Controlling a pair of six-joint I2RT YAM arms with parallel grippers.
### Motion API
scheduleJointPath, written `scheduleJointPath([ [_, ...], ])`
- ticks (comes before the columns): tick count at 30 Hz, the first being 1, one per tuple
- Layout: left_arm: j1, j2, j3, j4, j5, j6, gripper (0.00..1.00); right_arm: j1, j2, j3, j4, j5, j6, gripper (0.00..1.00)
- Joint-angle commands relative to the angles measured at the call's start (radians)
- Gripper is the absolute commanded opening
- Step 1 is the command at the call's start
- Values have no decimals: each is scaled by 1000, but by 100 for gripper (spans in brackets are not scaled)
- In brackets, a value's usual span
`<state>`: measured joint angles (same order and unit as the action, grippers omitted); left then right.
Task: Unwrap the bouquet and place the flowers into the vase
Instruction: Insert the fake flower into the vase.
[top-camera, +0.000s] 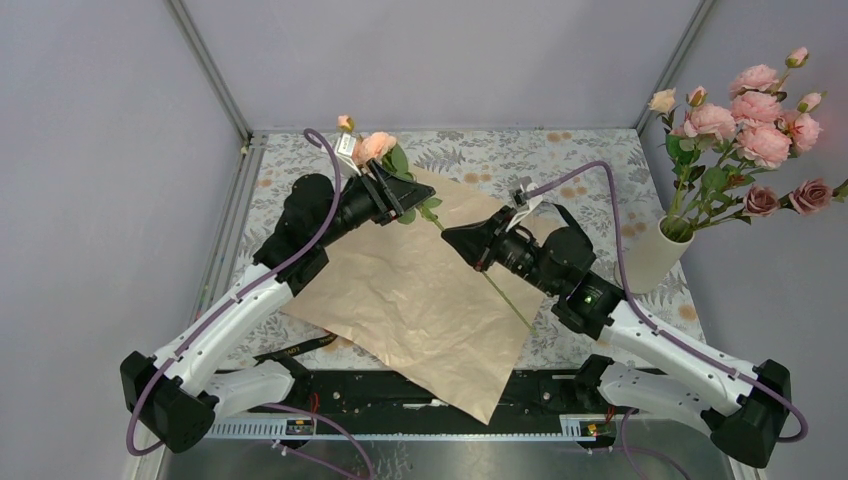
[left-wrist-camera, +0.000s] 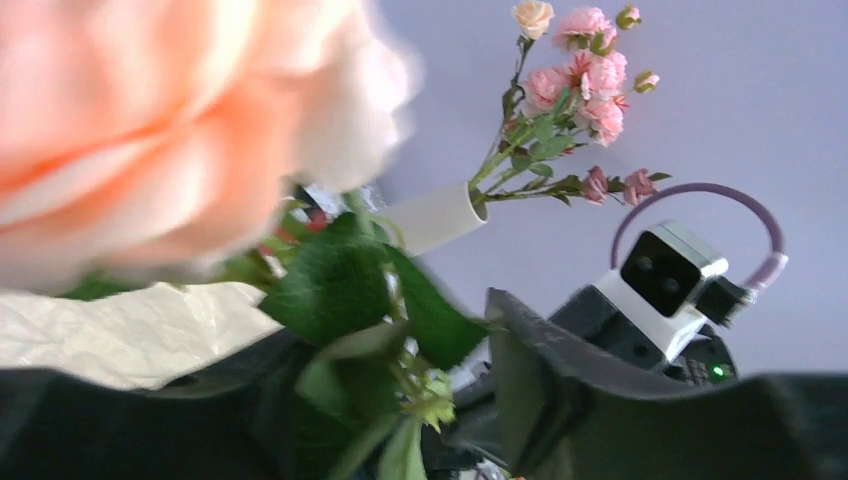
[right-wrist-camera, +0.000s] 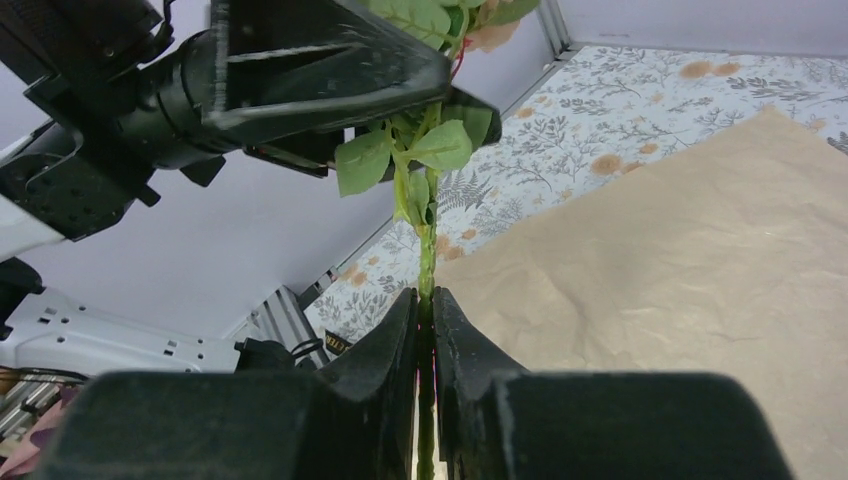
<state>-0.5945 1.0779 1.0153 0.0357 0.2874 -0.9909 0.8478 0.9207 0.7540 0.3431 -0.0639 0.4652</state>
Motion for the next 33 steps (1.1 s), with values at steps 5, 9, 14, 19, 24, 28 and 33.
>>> scheduleJointPath([
  [5, -1, -27, 14, 17, -41, 42, 4, 39, -38, 7, -35, -36, -51, 0],
  [9, -2, -36, 12, 17, 34, 128, 0, 38, -58, 26, -125, -67, -16, 12],
  [14, -11, -45, 1, 14, 116, 195, 0, 37, -29, 133, -245, -108, -8, 36],
  [19, -22, -68, 0, 13, 140, 239, 0, 37, 36, 225, -337, -179, -24, 44],
  [24, -33, -69, 16, 5, 182, 274, 0, 37, 87, 260, -379, -251, -32, 49],
  [28, -69, -49, 52, -26, 193, 296, 0, 37, 123, 280, -382, -252, -43, 49],
  [33, -103, -51, 76, -75, 185, 338, 0, 38, 112, 286, -382, -208, -60, 47],
])
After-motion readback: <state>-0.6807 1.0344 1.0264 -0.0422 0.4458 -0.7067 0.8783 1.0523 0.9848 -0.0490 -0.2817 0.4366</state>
